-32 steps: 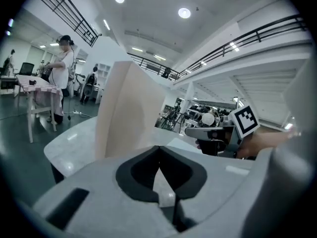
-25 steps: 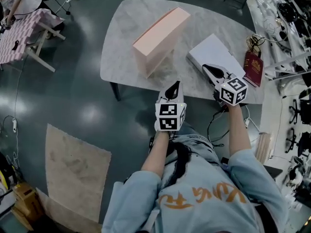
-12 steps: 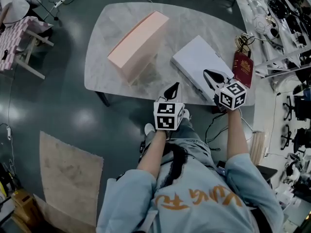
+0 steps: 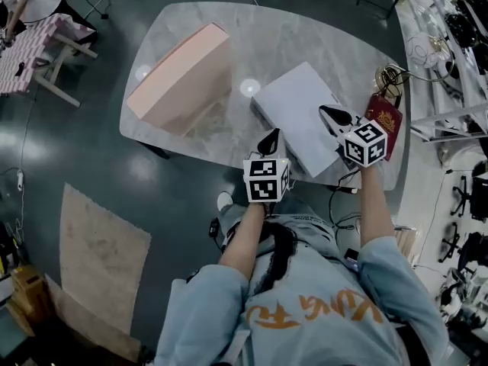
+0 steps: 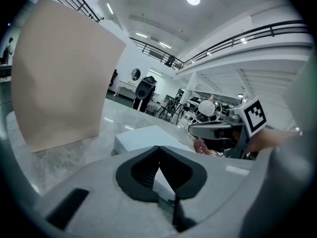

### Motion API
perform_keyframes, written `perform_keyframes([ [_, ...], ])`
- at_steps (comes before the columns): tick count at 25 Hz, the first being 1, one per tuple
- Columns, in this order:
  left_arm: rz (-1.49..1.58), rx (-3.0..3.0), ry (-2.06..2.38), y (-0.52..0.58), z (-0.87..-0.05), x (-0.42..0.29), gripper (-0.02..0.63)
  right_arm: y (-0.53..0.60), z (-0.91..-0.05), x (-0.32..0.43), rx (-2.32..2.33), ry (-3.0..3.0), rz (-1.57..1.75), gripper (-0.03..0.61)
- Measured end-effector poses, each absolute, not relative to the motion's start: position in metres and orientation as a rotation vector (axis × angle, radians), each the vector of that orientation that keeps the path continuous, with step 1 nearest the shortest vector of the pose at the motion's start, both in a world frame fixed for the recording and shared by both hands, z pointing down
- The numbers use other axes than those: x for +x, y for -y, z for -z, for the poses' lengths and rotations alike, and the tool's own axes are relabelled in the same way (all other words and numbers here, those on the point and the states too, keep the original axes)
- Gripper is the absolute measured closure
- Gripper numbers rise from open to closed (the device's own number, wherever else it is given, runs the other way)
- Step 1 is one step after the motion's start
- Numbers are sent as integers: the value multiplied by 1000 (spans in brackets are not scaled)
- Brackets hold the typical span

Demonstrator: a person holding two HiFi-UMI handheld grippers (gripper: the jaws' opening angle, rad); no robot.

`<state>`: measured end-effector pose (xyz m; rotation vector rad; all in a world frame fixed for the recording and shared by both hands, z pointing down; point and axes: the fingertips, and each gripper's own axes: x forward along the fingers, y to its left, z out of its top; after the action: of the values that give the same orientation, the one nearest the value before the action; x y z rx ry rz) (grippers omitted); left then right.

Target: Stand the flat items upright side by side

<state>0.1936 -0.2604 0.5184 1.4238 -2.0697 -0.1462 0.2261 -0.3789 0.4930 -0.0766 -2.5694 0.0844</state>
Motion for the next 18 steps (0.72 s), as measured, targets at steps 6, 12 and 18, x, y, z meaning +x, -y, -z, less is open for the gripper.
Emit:
perform_keyframes([
  [6, 172, 1238, 2146, 287, -539, 209, 601, 423, -513, 235, -193, 2526, -80, 577],
  [12, 199, 1105, 2225, 300, -545, 212, 601, 456, -522, 240, -274, 2502, -76, 577],
  [18, 204, 1018, 2276, 295, -541, 207, 601, 467, -513, 224, -388, 2491, 17, 574],
])
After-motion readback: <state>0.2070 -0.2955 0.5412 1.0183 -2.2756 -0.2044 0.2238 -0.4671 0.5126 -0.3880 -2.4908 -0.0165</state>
